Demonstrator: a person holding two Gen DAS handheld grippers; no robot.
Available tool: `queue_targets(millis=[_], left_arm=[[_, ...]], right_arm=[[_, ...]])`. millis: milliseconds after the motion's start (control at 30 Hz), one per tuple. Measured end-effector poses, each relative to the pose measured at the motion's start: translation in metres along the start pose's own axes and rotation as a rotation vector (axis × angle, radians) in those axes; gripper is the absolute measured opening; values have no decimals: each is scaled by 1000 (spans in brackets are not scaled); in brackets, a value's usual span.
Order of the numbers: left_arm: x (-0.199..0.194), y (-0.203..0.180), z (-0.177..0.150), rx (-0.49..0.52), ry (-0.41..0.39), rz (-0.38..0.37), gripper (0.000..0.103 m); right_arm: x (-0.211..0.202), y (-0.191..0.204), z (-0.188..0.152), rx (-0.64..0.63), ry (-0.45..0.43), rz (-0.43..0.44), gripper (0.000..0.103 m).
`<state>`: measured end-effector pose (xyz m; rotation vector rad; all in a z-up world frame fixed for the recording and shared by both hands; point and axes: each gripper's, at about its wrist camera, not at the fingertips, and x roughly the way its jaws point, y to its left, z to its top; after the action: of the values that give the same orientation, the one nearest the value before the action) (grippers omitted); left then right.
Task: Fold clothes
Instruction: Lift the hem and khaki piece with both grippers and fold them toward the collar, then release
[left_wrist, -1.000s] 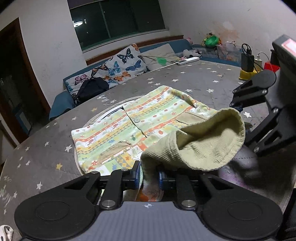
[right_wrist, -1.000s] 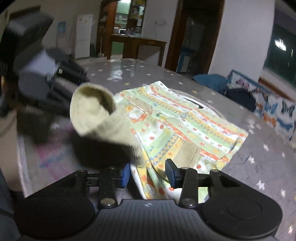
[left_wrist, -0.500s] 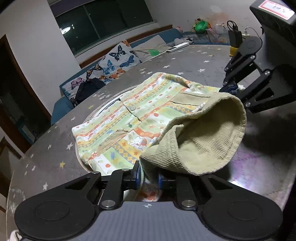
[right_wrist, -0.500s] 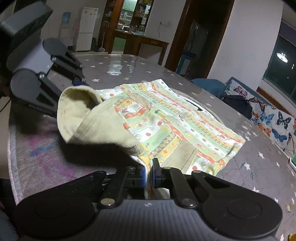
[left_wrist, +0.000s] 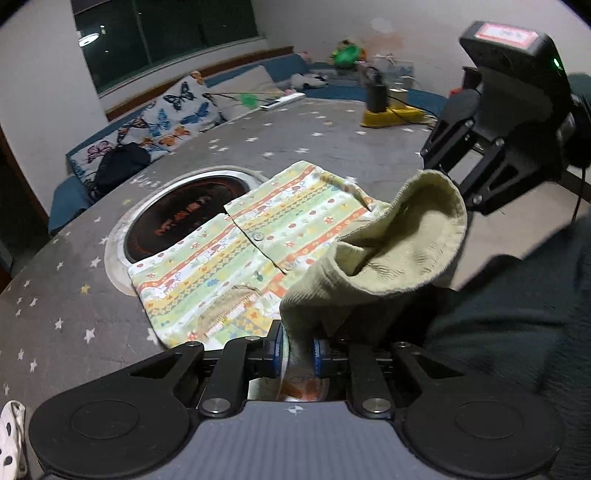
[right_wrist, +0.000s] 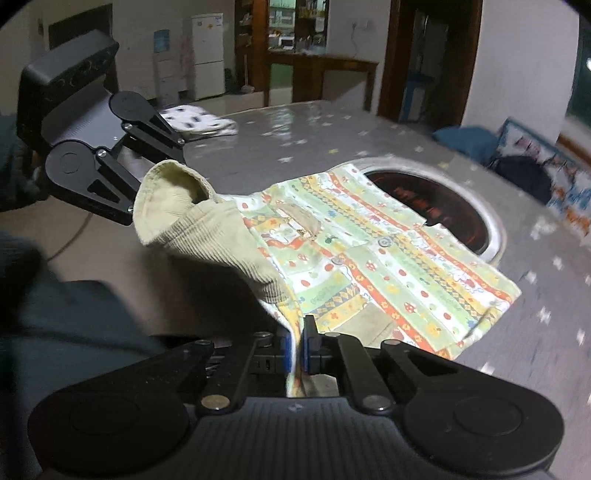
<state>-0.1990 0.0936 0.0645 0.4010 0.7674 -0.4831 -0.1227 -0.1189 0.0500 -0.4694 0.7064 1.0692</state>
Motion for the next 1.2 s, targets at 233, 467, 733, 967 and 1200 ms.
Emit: queue_targets(millis=[233,467,733,967,1200], left_arm=[[16,23,26,6,-51,64,16],[63,67,62,-48,-87,99,15],[128,111,82,-114,-35,97,15],[166,128,72,-192,13,123,18],[160,135,70,-247,-26,175,42]], right_arm=[[-20,-12,15,46,9,24,5],[4,-69,43,85,-44,-41,5],[49,-134,61,153,-22,-70,5],[89,-163,50,221,-25,-114,9],[83,-180,23,354,-101,-196,23]])
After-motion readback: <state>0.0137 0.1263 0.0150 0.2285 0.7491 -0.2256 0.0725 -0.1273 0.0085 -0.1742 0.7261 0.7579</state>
